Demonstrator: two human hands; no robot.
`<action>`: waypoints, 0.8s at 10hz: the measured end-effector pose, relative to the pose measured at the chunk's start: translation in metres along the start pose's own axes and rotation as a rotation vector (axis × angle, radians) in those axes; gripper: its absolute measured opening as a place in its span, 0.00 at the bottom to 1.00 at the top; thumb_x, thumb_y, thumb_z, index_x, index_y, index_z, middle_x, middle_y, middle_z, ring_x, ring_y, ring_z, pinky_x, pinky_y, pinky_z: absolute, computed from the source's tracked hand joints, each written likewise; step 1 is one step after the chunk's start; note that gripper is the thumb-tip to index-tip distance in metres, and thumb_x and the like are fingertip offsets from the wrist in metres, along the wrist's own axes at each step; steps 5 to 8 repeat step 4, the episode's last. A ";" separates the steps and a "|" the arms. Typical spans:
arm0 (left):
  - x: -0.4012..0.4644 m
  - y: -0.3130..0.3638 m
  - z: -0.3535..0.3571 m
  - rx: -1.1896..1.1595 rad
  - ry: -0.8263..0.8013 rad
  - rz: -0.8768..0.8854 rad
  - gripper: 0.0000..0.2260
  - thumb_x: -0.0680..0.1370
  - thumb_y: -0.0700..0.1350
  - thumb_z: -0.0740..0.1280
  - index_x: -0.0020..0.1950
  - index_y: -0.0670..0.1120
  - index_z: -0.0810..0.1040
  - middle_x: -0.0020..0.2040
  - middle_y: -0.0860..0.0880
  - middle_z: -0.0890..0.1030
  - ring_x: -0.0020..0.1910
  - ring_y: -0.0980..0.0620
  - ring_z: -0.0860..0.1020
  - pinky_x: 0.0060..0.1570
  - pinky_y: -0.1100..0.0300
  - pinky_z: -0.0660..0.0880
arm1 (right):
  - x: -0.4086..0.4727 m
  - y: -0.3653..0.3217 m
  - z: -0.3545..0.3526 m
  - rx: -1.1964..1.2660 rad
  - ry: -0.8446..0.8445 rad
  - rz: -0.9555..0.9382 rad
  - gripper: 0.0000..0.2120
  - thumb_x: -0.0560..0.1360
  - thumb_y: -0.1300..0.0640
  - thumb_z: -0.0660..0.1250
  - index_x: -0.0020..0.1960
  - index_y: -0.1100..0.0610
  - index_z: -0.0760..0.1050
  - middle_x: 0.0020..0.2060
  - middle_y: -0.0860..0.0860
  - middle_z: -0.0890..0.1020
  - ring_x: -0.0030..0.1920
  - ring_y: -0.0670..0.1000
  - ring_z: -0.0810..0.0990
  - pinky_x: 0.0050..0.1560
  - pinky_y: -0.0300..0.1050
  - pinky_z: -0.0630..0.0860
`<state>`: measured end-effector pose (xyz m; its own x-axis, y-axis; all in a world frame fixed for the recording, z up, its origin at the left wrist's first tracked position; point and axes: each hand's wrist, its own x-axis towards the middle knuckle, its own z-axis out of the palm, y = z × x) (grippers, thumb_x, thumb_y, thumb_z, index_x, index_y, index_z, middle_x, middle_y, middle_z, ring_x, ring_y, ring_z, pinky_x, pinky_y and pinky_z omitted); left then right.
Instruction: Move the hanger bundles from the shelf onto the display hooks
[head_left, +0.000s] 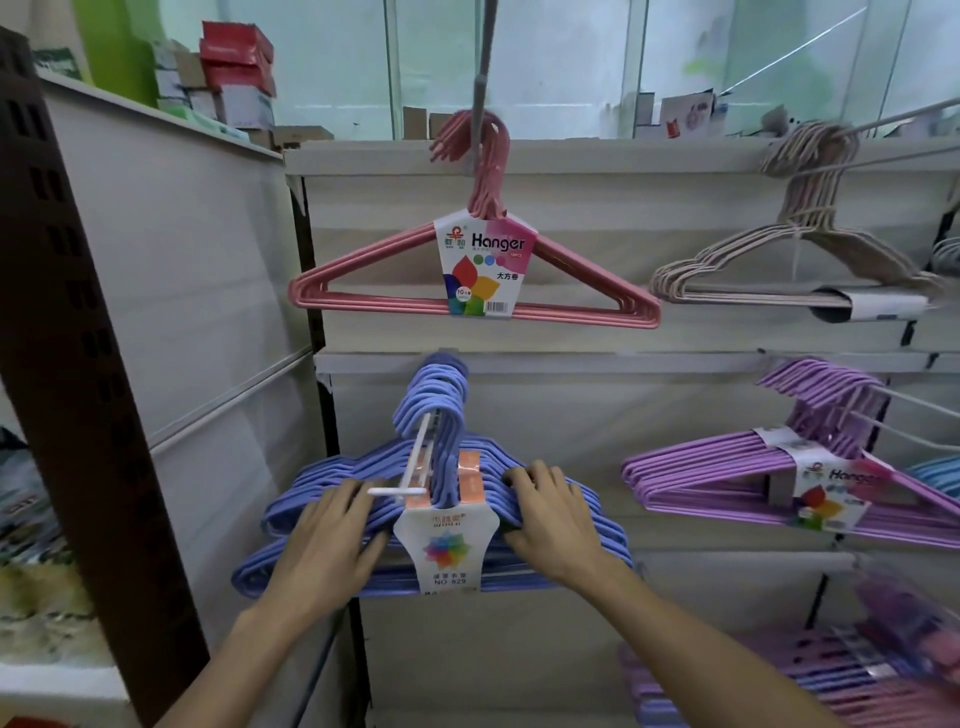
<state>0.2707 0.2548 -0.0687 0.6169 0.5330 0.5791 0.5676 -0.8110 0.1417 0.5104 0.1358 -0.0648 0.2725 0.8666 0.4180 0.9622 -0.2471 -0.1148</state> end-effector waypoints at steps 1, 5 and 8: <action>-0.009 0.016 -0.006 0.027 0.055 0.037 0.25 0.70 0.43 0.77 0.64 0.47 0.74 0.53 0.46 0.78 0.50 0.45 0.78 0.43 0.52 0.77 | -0.013 0.012 -0.015 0.042 0.015 -0.038 0.27 0.71 0.37 0.67 0.65 0.49 0.69 0.59 0.50 0.71 0.60 0.54 0.69 0.57 0.51 0.68; -0.034 0.117 -0.017 -0.033 0.089 0.093 0.14 0.77 0.52 0.57 0.59 0.52 0.75 0.55 0.56 0.76 0.50 0.52 0.78 0.43 0.52 0.76 | -0.100 0.104 -0.083 0.121 0.110 -0.102 0.30 0.72 0.30 0.52 0.63 0.49 0.72 0.55 0.48 0.73 0.57 0.53 0.70 0.54 0.50 0.68; -0.034 0.117 -0.017 -0.033 0.089 0.093 0.14 0.77 0.52 0.57 0.59 0.52 0.75 0.55 0.56 0.76 0.50 0.52 0.78 0.43 0.52 0.76 | -0.100 0.104 -0.083 0.121 0.110 -0.102 0.30 0.72 0.30 0.52 0.63 0.49 0.72 0.55 0.48 0.73 0.57 0.53 0.70 0.54 0.50 0.68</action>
